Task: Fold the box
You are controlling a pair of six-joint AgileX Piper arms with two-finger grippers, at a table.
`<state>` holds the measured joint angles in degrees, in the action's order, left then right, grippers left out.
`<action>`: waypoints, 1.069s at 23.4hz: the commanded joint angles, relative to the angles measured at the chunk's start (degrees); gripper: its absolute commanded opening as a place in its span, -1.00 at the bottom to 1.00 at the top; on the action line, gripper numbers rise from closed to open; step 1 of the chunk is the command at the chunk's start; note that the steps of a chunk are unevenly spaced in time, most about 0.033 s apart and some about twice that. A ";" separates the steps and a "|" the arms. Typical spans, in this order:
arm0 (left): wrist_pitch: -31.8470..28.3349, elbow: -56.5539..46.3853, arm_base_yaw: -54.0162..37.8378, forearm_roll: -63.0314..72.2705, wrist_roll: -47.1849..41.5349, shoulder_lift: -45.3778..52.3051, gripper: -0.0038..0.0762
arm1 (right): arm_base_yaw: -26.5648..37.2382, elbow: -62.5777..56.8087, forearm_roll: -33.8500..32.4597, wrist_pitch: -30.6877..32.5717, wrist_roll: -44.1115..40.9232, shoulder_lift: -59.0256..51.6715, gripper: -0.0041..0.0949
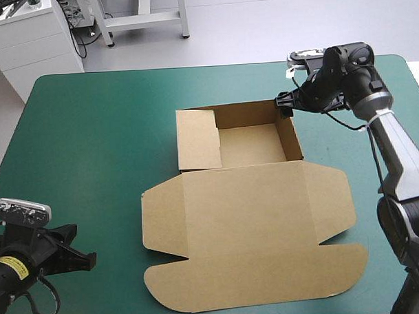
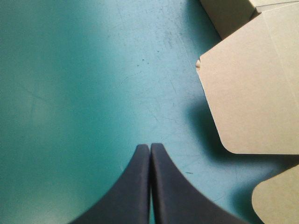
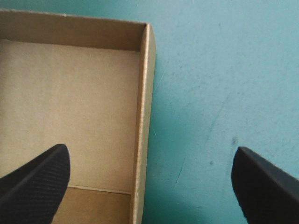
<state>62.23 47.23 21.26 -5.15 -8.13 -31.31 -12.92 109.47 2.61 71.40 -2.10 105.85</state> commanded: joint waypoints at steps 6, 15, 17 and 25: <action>-2.96 1.36 0.09 0.15 -0.66 -0.35 -0.98 | 0.00 0.51 3.63 0.06 1.39 4.42 0.82; -3.17 1.36 0.09 0.15 -0.77 -0.35 -0.98 | 0.00 0.01 5.13 0.06 2.10 9.00 0.82; -3.17 1.36 0.09 0.15 -0.78 -0.35 -0.98 | -0.24 0.01 5.11 0.06 2.10 9.02 0.82; -3.37 1.36 0.09 0.15 -0.85 -0.35 -0.98 | -1.09 0.01 3.09 0.16 2.10 8.77 -0.70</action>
<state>62.18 47.23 21.26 -5.10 -8.37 -31.31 -14.05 108.15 7.10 70.64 -0.57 118.35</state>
